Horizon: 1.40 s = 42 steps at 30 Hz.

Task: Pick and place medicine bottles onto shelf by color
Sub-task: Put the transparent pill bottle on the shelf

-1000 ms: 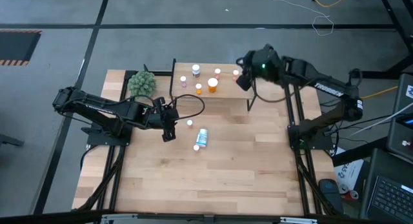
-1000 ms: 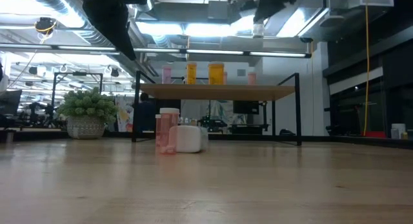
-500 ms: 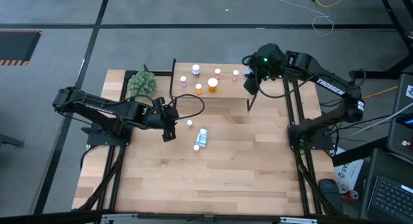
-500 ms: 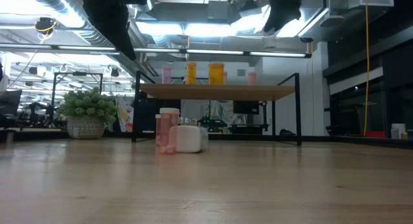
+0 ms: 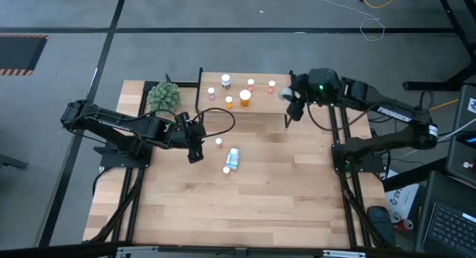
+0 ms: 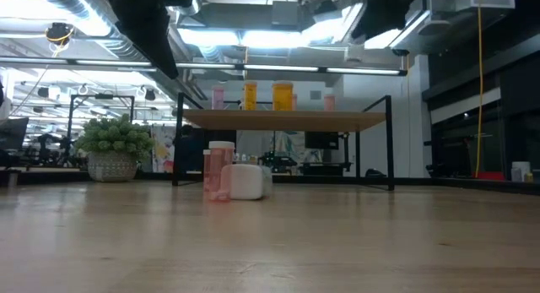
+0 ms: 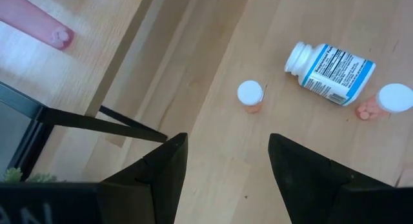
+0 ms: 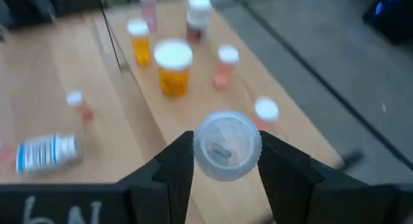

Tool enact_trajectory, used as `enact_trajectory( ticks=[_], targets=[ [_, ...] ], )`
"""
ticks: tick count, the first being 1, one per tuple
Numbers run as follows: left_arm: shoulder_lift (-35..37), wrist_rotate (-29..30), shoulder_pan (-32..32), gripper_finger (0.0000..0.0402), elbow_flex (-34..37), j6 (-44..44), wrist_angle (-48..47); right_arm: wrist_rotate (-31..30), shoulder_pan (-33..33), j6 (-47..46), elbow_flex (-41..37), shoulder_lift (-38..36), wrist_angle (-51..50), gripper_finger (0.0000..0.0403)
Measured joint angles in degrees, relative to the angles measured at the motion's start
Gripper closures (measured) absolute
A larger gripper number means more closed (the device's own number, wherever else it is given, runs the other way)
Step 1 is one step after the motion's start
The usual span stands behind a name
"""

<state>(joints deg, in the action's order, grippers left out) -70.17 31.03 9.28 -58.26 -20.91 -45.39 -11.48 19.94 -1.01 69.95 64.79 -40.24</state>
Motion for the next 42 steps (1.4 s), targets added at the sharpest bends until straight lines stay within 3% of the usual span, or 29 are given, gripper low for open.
enact_trajectory(
  ticks=[4, 7, 18, 31, 38, 42],
  targets=[
    [0.00, 0.00, 0.02, 0.0189, 0.00, -0.03, 0.02, 0.59, 0.01, 0.98, -8.42, -2.55, 11.41, 0.0244],
    [0.00, 0.00, 0.00, 0.0189, 0.00, -0.54, 0.02, 0.65, 0.49, -1.22, -11.38, -1.42, 13.09, 0.0244],
    [0.00, -0.02, 0.02, 0.0189, 0.00, -1.57, 0.04, 0.61, 2.40, -4.55, -9.46, 5.31, 7.14, 0.0244],
    [0.00, 0.00, 0.00, 0.0189, 0.00, -1.55, 0.04, 1.86, 2.82, -7.68, -9.44, 6.87, 5.35, 0.0244],
    [0.00, 0.00, 0.01, 0.0189, 0.00, -1.55, 0.04, 2.09, 2.82, -3.00, -9.44, 6.87, 5.19, 0.0244],
    [0.00, 0.00, 0.00, 0.0189, 0.00, -1.57, 0.04, 2.07, 2.82, -6.31, -9.44, 6.87, 5.19, 0.0244]
  ],
)
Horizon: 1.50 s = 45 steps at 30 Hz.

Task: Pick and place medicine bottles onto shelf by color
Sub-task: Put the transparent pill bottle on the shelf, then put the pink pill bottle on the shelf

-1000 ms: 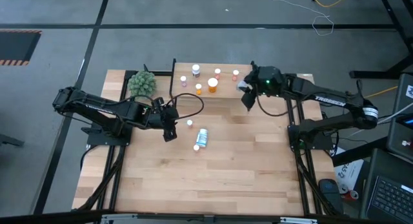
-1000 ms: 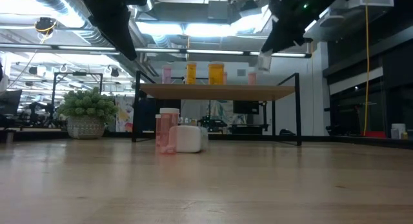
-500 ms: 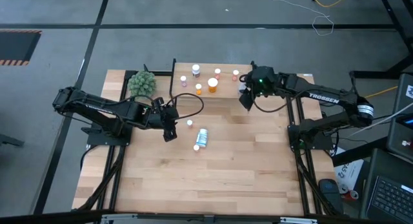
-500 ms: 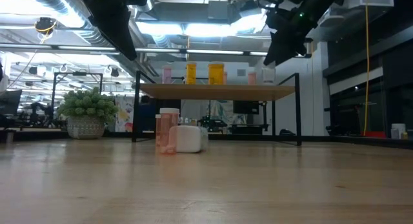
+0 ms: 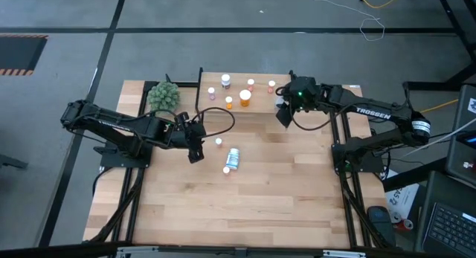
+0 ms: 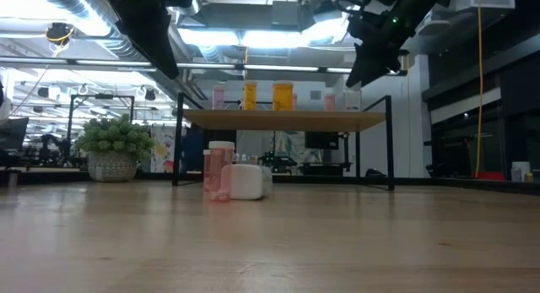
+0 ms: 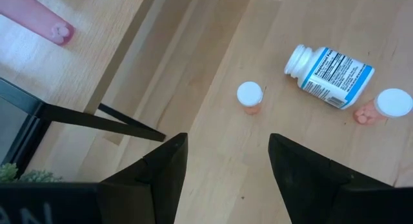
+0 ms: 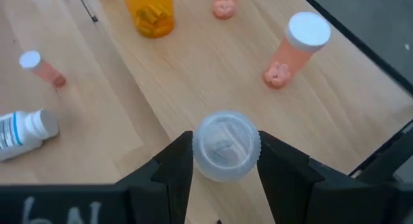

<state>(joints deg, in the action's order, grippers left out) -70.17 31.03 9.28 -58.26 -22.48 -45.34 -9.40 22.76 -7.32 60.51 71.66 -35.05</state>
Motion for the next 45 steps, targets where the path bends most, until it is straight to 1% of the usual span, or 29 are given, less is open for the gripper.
enact_trajectory(
  ticks=[3, 10, 13, 19, 22, 25, 29, 33, 37, 40, 45],
  targets=[
    [0.00, 0.00, 0.01, 0.0189, 0.00, -0.02, 0.00, 0.00, 0.03, -1.61, 0.00, 0.00, -0.11, 0.0244],
    [0.00, 0.00, 0.01, 0.0189, 0.00, -0.04, -0.02, 0.44, 2.44, -4.40, 0.00, 0.36, -1.29, 0.0238],
    [0.00, 0.00, 0.01, 0.0189, 0.00, -0.04, -0.01, 1.82, 3.12, -4.37, 0.02, 0.95, -1.28, 0.0216],
    [0.02, 0.00, 0.00, 0.0189, 0.00, -0.04, 0.00, 1.59, 3.39, -4.10, 0.02, 0.87, 0.68, 0.0162],
    [0.02, 0.00, 0.01, 0.0189, 0.00, -0.04, 0.00, 1.53, 3.39, -3.85, 0.71, 0.83, 1.19, 0.0145],
    [0.02, 0.00, 0.00, 0.0189, 0.00, -0.04, 0.00, 1.48, 3.39, -2.30, 2.05, 0.83, 1.10, 0.0137],
    [0.02, 0.00, 0.00, 0.0189, 0.00, -0.04, 0.01, 1.50, 3.37, -1.32, 6.51, 0.83, 0.90, 0.0137],
    [0.02, 0.00, 0.00, 0.0189, 0.00, -0.04, 0.02, 1.50, 3.37, -1.45, 13.90, 0.83, -2.61, 0.0139],
    [0.02, 0.00, 0.00, 0.0189, 0.00, -0.04, 0.02, 2.42, 3.19, -3.90, 21.80, 0.81, -10.42, 0.0139],
    [0.02, 0.00, 0.00, 0.0189, 0.00, -0.04, 0.02, 5.12, 2.59, -4.39, 26.40, 0.71, -16.00, 0.0139],
    [0.02, -0.02, 0.00, 0.0189, 0.00, -0.04, 0.00, 6.51, -0.23, -5.61, 28.45, -1.99, -21.72, 0.0139]
  ],
)
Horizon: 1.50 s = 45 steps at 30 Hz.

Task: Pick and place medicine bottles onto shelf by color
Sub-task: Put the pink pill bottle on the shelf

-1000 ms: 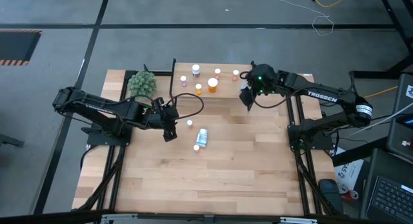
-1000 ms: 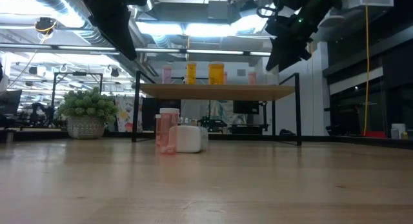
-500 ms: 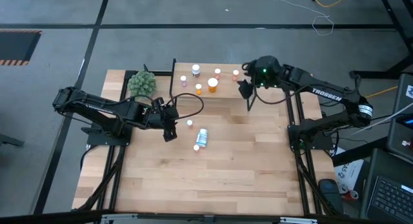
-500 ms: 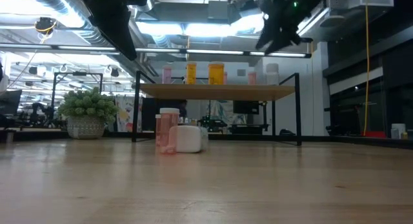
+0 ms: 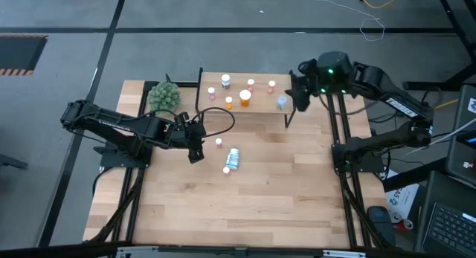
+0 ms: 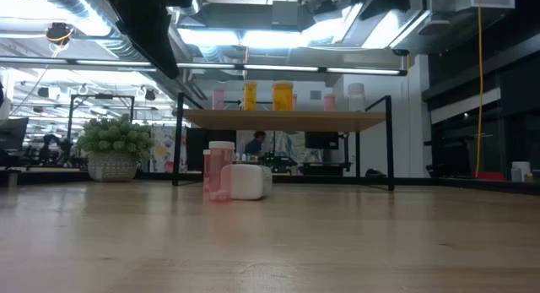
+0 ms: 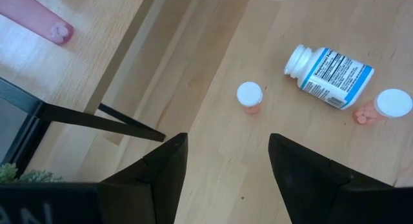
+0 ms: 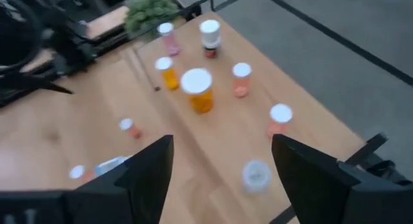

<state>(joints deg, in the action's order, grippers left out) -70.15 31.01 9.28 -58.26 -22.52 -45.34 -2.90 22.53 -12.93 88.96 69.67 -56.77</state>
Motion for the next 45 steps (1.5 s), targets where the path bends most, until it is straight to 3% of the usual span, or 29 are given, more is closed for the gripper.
enact_trajectory(
  ticks=[8, 20, 26, 39, 45],
  targets=[
    [0.00, 0.02, 0.02, 0.0189, 0.00, 0.00, 0.00, -0.11, -11.29, -6.75, -9.00, -5.91, 4.04, 0.0139],
    [0.01, 0.01, 0.02, 0.0189, -0.03, 0.01, 0.22, -5.69, -30.25, -10.56, -30.90, -1.22, 37.69, 0.0139],
    [0.02, 0.02, 0.00, 0.0189, -0.04, 0.07, 0.42, -15.54, -35.29, -15.51, -32.01, 5.50, 38.94, 0.0139],
    [0.00, 0.00, 0.00, 0.0189, -0.04, 0.31, 0.57, -16.09, -39.81, -21.49, -32.01, 18.13, 52.59, 0.0139],
    [0.00, -0.55, 0.60, 0.0189, -0.04, -1.08, 0.64, -18.04, -41.24, -24.61, -32.01, 20.38, 51.97, 0.0139]
  ],
)
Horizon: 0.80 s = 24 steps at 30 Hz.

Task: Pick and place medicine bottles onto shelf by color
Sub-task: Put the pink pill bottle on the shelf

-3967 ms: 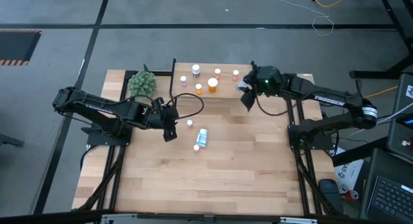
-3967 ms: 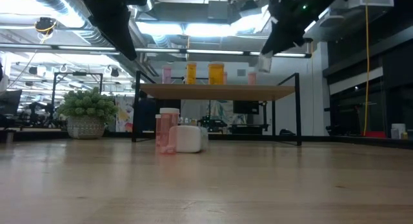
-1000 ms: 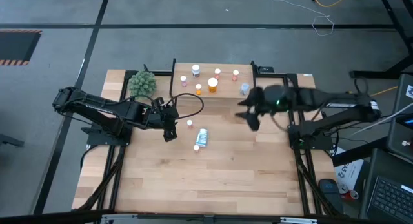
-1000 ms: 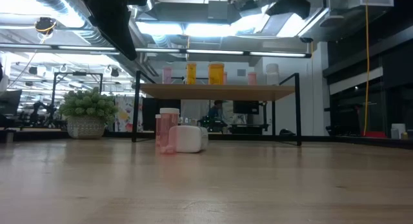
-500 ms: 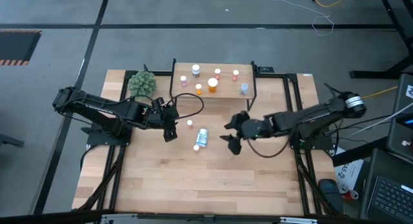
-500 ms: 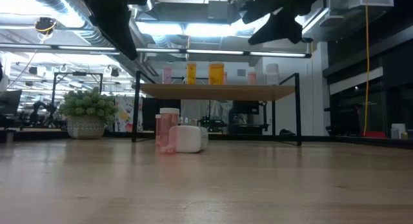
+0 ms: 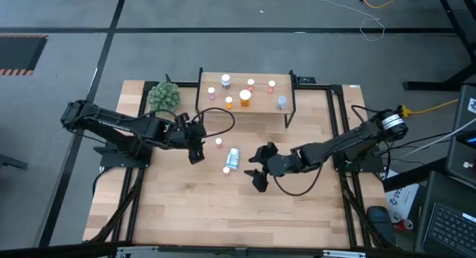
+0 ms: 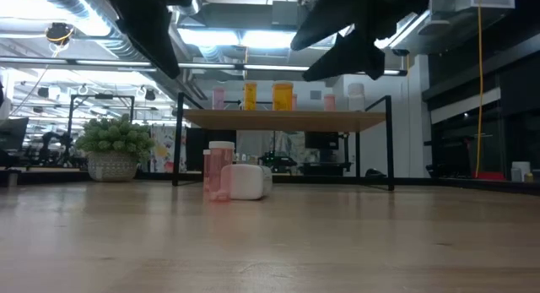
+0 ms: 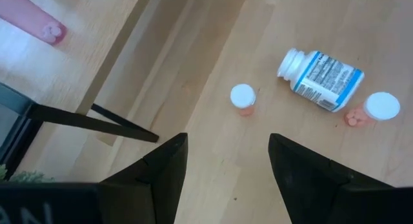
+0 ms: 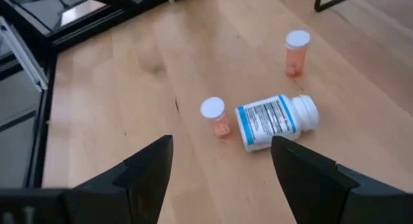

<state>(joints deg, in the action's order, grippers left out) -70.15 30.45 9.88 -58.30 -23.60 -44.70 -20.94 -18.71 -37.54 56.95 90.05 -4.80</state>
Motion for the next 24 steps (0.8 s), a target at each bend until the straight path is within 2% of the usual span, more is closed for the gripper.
enact_trajectory(
  ticks=[3, 10, 18, 24],
  targets=[
    [0.00, 0.16, -0.09, 0.0189, 0.00, 0.98, 0.93, 0.01, 0.01, -0.20, 0.00, 0.23, 0.30, 0.0139],
    [0.00, 2.39, -2.77, 0.0189, 0.00, 4.71, 9.98, -0.19, 2.36, 4.21, 0.04, 0.62, 0.40, 0.0139],
    [0.00, 2.47, -5.28, 0.0189, 0.00, 4.71, 10.46, 0.25, 3.77, 22.22, 0.07, 4.61, 0.78, 0.0139],
    [0.00, 2.51, -6.85, 0.0189, 0.00, 4.73, 10.46, 5.80, 5.09, 27.83, 0.36, 12.25, 11.14, 0.0139]
  ],
)
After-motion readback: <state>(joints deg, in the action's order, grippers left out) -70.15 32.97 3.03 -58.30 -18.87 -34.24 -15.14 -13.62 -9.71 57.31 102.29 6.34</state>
